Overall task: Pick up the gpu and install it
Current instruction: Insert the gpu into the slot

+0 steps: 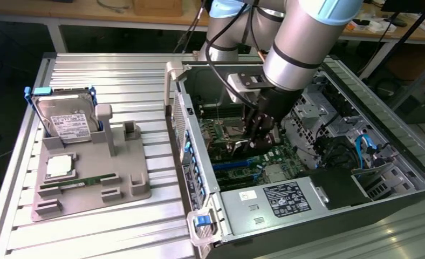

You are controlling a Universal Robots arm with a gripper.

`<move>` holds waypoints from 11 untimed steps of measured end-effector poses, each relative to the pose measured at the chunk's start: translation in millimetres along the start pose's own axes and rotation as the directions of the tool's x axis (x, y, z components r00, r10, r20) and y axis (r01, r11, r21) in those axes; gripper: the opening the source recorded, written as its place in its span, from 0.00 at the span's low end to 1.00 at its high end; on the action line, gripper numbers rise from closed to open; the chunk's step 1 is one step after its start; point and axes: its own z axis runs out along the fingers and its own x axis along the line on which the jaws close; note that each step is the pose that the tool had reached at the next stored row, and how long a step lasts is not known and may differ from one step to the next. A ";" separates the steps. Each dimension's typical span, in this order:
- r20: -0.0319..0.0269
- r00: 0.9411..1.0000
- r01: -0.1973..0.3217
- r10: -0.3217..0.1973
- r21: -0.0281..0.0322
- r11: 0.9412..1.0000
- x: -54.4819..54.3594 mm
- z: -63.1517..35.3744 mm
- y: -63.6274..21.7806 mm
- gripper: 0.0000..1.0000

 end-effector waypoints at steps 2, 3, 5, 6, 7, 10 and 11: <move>0.003 1.000 0.000 0.000 0.001 1.000 0.0 1.0 0.0 0.27; 0.003 1.000 0.000 0.000 0.001 1.000 0.0 2.4 -0.1 0.27; 0.003 1.000 0.000 0.000 0.001 1.000 0.1 6.6 -0.2 0.27; 0.003 1.000 0.000 0.000 0.001 1.000 0.1 8.4 -0.2 0.27; 0.003 1.000 0.000 0.000 0.001 1.000 0.1 9.4 0.0 0.27; 0.006 1.000 0.000 0.000 0.001 1.000 0.0 10.2 2.7 0.27; 0.007 1.000 0.000 0.000 0.001 1.000 -0.1 10.4 3.3 0.27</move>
